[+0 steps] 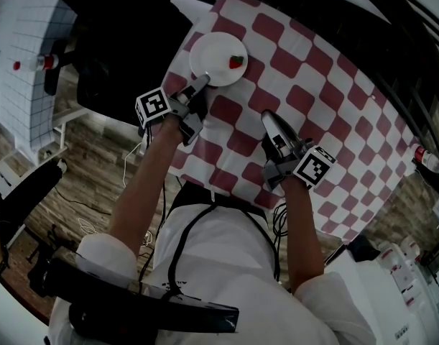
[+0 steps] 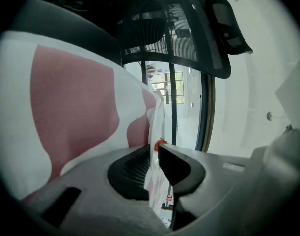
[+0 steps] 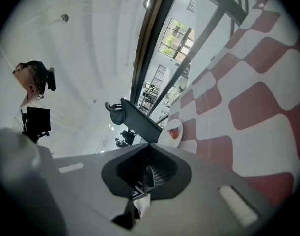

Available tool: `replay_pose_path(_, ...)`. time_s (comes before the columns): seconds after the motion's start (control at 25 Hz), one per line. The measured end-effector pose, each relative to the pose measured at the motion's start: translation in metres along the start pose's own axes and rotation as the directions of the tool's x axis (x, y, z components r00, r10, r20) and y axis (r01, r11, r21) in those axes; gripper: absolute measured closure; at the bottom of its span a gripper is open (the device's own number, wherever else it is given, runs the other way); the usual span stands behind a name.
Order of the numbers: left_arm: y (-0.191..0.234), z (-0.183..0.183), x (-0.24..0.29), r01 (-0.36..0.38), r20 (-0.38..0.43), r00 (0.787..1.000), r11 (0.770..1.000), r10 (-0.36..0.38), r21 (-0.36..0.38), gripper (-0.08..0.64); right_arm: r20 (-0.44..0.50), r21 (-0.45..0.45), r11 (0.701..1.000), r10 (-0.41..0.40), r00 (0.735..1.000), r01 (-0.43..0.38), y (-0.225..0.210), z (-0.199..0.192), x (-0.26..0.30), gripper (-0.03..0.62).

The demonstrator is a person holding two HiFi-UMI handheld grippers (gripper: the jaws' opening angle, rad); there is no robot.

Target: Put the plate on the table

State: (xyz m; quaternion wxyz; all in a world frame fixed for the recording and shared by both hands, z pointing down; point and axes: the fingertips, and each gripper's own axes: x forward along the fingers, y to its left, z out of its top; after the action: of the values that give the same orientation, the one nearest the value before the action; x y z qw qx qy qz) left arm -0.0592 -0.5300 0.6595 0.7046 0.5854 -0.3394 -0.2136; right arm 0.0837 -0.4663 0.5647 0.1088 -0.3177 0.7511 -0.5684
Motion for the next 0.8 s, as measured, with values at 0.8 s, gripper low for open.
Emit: replay_pose_path(0.8,0.005,-0.008,-0.04,-0.122,0.022,0.992,0.992,0.121,0.043,0.383,0.017,-0.101,0.995,0.014,1.0,-0.012,0.038,-0.016,-0.02,0.584)
